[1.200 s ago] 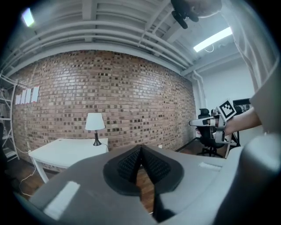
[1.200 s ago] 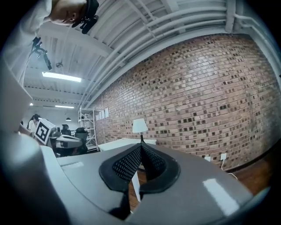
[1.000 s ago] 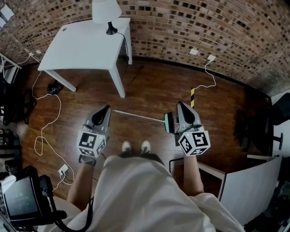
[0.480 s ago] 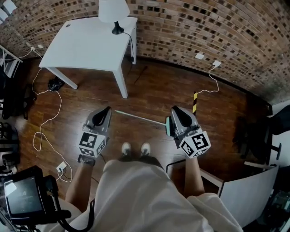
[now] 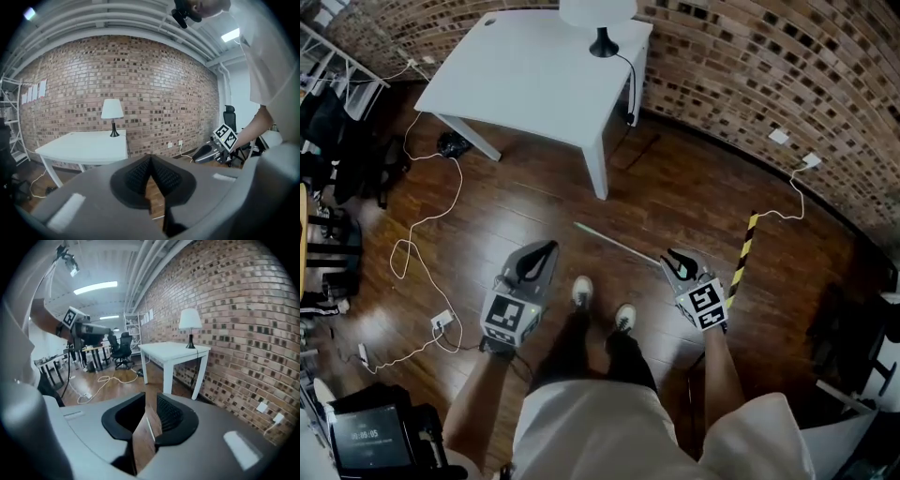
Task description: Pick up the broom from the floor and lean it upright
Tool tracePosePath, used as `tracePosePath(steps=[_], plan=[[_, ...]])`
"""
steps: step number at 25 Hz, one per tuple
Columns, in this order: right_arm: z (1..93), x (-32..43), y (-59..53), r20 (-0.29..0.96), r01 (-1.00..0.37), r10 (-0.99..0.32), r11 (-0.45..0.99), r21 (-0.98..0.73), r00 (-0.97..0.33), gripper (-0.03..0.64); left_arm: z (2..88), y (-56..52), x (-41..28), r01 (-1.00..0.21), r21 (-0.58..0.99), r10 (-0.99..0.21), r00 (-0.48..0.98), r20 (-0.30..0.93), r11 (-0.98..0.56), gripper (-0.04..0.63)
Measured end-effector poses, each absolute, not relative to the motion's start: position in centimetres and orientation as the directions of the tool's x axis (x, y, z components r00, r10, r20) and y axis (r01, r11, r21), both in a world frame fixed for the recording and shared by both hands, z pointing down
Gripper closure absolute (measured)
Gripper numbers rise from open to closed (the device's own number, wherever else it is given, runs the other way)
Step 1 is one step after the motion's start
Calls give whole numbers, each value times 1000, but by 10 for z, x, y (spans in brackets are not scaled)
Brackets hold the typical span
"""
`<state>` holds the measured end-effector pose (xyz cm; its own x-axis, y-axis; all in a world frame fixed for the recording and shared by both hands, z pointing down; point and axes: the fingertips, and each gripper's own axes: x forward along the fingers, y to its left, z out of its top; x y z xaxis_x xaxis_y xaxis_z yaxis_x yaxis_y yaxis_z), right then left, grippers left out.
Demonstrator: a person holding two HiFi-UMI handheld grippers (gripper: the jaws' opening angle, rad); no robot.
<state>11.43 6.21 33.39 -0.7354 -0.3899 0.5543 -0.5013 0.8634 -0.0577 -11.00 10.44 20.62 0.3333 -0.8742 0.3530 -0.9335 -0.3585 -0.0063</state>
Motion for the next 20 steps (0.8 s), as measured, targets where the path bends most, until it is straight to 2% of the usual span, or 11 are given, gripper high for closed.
tracePosePath(steps=[5, 11, 20], plan=[[449, 67, 46, 660, -444, -312, 895, -35, -683, 517, 298, 88, -139, -929, 24, -813, 334, 476, -368, 594], [620, 48, 11, 732, -459, -254, 884, -89, -631, 512, 476, 38, -149, -915, 10, -722, 326, 611, -404, 594], [763, 20, -7, 776, -484, -204, 863, -145, -596, 512, 628, -3, -131, -893, 135, -619, 399, 677, -429, 594]])
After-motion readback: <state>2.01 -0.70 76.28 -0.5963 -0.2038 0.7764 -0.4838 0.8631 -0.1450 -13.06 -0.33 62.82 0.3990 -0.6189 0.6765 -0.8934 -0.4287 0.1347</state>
